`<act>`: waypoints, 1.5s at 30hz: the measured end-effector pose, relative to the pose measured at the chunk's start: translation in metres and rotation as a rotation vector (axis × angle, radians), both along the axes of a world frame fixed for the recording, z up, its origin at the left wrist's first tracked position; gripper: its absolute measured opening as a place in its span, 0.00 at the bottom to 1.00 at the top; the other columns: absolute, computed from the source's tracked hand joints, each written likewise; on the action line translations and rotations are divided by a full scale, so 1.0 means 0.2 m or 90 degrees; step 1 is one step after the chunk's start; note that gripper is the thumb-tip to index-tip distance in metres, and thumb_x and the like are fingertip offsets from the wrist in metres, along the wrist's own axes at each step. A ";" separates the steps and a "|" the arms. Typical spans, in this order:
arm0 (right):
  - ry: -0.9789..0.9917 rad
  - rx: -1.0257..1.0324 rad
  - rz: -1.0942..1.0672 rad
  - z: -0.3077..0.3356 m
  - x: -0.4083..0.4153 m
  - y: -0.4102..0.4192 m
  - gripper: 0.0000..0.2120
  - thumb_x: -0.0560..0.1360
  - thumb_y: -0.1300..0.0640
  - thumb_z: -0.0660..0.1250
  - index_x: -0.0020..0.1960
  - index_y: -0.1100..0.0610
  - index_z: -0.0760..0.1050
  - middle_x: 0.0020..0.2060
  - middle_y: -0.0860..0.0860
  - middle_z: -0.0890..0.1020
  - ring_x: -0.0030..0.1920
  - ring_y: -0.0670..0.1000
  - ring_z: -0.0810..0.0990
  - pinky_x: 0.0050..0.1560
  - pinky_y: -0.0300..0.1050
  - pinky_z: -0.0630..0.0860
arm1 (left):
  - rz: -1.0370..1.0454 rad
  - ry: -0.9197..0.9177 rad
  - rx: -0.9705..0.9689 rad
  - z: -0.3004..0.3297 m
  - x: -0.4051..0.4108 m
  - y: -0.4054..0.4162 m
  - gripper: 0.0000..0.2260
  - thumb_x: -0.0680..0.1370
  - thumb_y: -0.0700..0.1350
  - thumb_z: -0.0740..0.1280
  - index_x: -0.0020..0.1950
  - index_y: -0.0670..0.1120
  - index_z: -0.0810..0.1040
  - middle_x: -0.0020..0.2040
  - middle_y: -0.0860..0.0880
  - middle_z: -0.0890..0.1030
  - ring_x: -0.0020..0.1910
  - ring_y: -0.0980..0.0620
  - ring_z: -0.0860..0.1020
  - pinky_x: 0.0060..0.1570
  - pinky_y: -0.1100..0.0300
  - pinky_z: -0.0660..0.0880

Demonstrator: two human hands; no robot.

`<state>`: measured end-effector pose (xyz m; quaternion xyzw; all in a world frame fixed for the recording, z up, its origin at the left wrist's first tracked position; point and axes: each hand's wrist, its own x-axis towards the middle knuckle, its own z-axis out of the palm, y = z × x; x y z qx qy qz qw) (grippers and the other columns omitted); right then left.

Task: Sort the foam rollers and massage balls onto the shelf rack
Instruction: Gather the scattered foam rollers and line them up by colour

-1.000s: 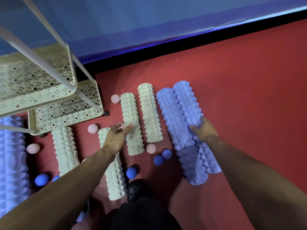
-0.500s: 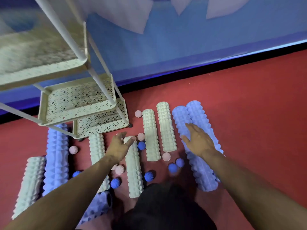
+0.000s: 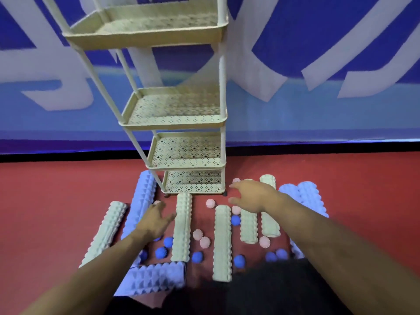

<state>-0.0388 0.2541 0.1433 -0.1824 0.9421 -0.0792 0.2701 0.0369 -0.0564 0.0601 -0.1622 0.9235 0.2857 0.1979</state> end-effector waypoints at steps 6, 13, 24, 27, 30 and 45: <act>-0.124 0.044 0.071 -0.19 -0.04 -0.38 0.28 0.80 0.39 0.61 0.76 0.52 0.68 0.72 0.52 0.73 0.70 0.56 0.72 0.68 0.51 0.70 | 0.025 -0.168 -0.001 -0.20 0.06 -0.32 0.14 0.80 0.52 0.68 0.60 0.46 0.74 0.58 0.43 0.80 0.56 0.45 0.77 0.55 0.57 0.70; -0.201 0.041 0.094 -0.47 0.02 -0.63 0.28 0.80 0.39 0.61 0.75 0.51 0.68 0.72 0.52 0.73 0.70 0.56 0.72 0.69 0.50 0.69 | -0.047 -0.273 0.007 -0.53 0.11 -0.47 0.30 0.73 0.61 0.71 0.70 0.49 0.70 0.67 0.45 0.75 0.59 0.46 0.76 0.57 0.56 0.72; -0.286 0.026 0.077 -0.83 0.14 -0.65 0.29 0.80 0.38 0.61 0.77 0.48 0.64 0.71 0.50 0.74 0.70 0.54 0.73 0.68 0.47 0.69 | -0.307 -0.373 -0.077 -0.94 0.32 -0.39 0.31 0.69 0.57 0.74 0.69 0.50 0.72 0.65 0.46 0.76 0.61 0.44 0.76 0.61 0.50 0.73; -0.295 0.010 0.058 -0.89 0.16 -0.64 0.29 0.80 0.37 0.61 0.77 0.47 0.64 0.71 0.50 0.74 0.69 0.53 0.74 0.68 0.48 0.70 | -0.336 -0.352 -0.101 -1.03 0.36 -0.39 0.38 0.66 0.62 0.74 0.73 0.51 0.68 0.67 0.47 0.72 0.65 0.43 0.72 0.63 0.48 0.71; -0.304 0.010 0.061 -0.96 0.18 -0.64 0.29 0.79 0.37 0.60 0.76 0.47 0.65 0.72 0.49 0.73 0.69 0.53 0.73 0.69 0.49 0.70 | -0.360 -0.349 -0.127 -1.08 0.34 -0.38 0.37 0.63 0.64 0.75 0.69 0.53 0.70 0.65 0.49 0.73 0.64 0.45 0.73 0.61 0.50 0.70; -0.304 -0.058 0.021 -0.81 0.16 -0.68 0.22 0.80 0.41 0.62 0.70 0.49 0.72 0.65 0.50 0.78 0.64 0.55 0.77 0.66 0.53 0.73 | -0.348 -0.306 0.013 -0.77 0.19 -0.32 0.28 0.62 0.68 0.73 0.56 0.55 0.78 0.52 0.52 0.80 0.50 0.51 0.79 0.54 0.53 0.78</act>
